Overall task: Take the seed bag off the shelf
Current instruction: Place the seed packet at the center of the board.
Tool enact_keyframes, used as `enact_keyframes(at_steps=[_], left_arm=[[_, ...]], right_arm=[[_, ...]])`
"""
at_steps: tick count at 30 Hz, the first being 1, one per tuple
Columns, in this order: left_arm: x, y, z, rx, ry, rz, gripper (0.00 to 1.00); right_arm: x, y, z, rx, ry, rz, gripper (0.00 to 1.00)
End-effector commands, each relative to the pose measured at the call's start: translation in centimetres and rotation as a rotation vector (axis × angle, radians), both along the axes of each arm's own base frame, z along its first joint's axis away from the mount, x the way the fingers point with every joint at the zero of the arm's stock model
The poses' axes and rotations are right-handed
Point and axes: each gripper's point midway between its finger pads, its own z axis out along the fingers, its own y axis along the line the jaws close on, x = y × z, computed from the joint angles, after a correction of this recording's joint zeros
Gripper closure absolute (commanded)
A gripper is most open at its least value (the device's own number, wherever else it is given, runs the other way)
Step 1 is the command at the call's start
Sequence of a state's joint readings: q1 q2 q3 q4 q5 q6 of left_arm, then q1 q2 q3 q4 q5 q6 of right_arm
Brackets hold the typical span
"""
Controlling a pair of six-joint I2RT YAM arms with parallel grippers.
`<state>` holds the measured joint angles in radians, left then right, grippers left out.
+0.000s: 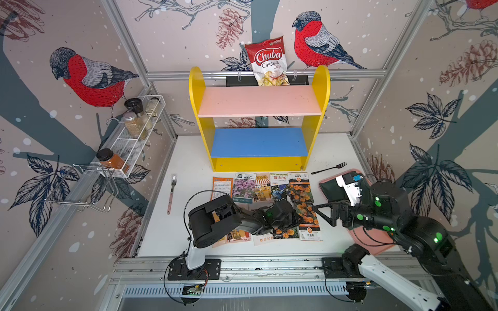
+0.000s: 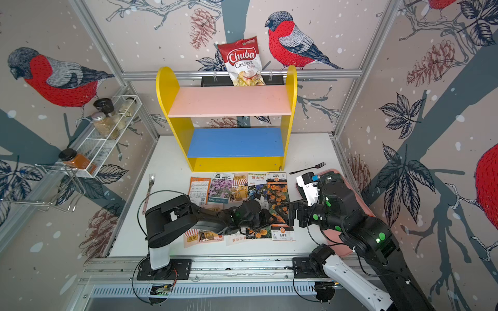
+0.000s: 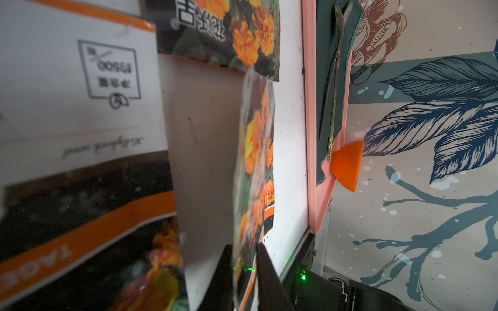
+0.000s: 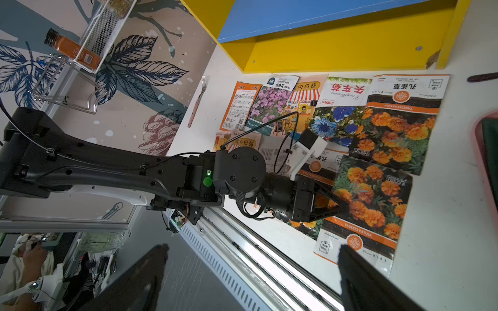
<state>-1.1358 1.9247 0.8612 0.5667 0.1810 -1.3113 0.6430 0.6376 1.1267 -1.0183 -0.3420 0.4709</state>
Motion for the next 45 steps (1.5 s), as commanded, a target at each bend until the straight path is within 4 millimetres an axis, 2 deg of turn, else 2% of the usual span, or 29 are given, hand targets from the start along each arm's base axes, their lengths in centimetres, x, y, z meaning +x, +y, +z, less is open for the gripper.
enact_keyframes(at_steps=[1,6,11,13,14,15,16,29,35,41,45], left_arm=[[-0.1,0.1,0.0,0.027,-0.003,-0.004,0.72],[-0.2,0.4,-0.1,0.08,-0.017,-0.027,0.52],[0.2,0.7,0.6,0.155,-0.077,-0.044,0.21],[0.4,0.4,1.2,0.17,-0.103,-0.063,0.13],[0.1,0.8,0.7,0.198,-0.105,-0.078,0.1],[0.4,0.1,1.7,0.199,-0.128,-0.089,0.07],[0.4,0.1,1.7,0.219,-0.136,-0.098,0.04],[0.3,2.4,3.8,0.257,-0.201,-0.094,0.04],[0.9,4.3,6.1,0.264,-0.272,-0.076,0.04],[2.8,8.0,9.9,0.292,-0.36,-0.022,0.04],[4.1,11.7,12.6,0.322,-0.435,0.02,0.04]], right_arm=[[0.3,0.1,0.4,0.001,-0.023,0.0,0.0],[0.4,0.2,0.4,0.003,-0.023,0.002,0.0],[0.5,0.3,0.5,0.004,-0.026,0.004,0.0],[0.5,0.3,0.4,0.003,-0.026,0.003,0.0],[0.5,0.3,0.4,0.001,-0.025,0.005,0.0],[0.6,0.3,0.4,0.0,-0.025,0.005,0.0],[0.6,0.3,0.4,-0.001,-0.027,0.004,0.0],[0.6,0.1,0.9,0.001,-0.04,-0.004,0.0],[0.7,0.3,1.4,0.02,-0.064,0.0,0.0],[0.8,0.7,2.0,0.04,-0.095,0.02,0.0],[1.7,0.9,2.3,0.042,-0.134,0.005,0.0]])
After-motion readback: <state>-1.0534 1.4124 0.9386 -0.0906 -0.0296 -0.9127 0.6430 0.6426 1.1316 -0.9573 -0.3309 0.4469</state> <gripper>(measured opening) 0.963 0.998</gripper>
